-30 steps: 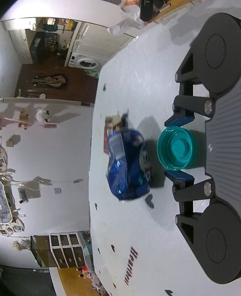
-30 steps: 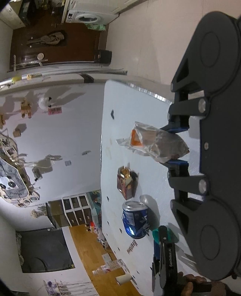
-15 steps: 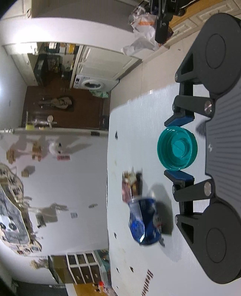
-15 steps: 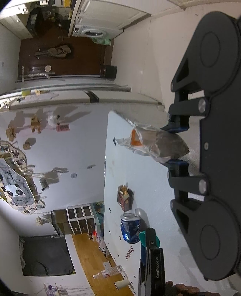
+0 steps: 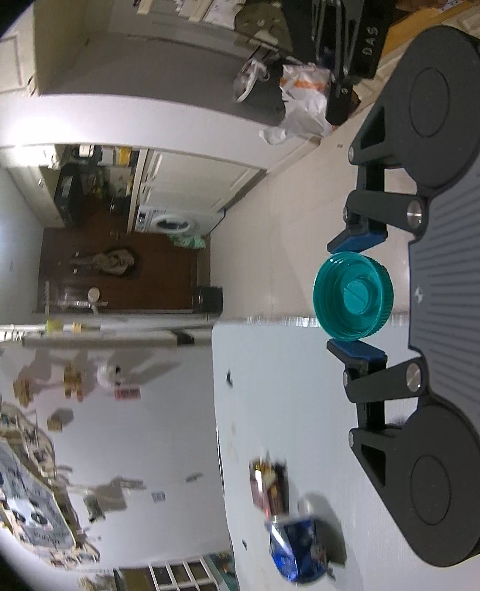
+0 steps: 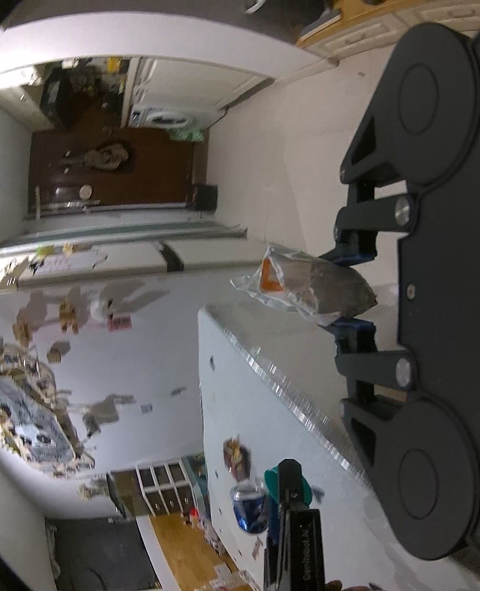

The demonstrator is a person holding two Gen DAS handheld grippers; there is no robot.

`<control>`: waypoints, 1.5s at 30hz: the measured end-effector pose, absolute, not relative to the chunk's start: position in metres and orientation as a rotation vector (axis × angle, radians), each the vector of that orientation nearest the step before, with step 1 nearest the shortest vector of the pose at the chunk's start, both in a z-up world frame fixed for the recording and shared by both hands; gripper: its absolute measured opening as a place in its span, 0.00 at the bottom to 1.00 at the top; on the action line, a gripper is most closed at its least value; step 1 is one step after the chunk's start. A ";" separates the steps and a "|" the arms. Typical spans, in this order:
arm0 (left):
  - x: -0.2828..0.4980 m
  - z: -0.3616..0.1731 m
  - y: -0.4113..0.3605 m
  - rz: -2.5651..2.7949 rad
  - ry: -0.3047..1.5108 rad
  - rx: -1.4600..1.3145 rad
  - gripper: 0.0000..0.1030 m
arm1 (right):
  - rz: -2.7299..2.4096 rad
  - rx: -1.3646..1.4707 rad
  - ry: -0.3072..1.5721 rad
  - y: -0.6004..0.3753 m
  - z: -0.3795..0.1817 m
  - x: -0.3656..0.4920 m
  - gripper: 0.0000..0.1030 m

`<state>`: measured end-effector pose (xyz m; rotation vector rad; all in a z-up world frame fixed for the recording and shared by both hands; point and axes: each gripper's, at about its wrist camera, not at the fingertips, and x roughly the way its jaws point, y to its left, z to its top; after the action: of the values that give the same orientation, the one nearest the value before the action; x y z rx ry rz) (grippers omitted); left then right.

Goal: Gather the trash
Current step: 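Carry the teal cap and snack bag from the table over the yellow bin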

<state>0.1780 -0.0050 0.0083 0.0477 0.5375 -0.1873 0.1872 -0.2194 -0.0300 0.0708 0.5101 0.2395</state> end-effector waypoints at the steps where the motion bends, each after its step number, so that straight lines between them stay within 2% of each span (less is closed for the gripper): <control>1: 0.180 0.006 -0.013 -0.197 0.543 0.052 0.49 | 0.228 0.078 0.515 -0.226 -0.034 0.187 0.28; 12: 0.220 -0.031 -0.095 -0.288 0.629 0.083 0.49 | 0.140 0.109 0.602 -0.285 -0.078 0.200 0.28; 21: 0.273 -0.092 -0.143 -0.337 0.748 0.045 0.49 | 0.100 0.127 0.736 -0.320 -0.128 0.229 0.28; 29: 0.313 -0.166 -0.148 -0.329 0.894 0.027 0.49 | 0.060 0.139 0.876 -0.336 -0.184 0.269 0.28; 45: 0.385 -0.280 -0.149 -0.298 1.159 -0.021 0.49 | 0.009 0.136 1.140 -0.338 -0.297 0.340 0.28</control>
<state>0.3849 -0.1486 -0.2795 -0.0206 1.1587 -0.2978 0.3398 -0.3376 -0.2973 0.1362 1.1400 0.0093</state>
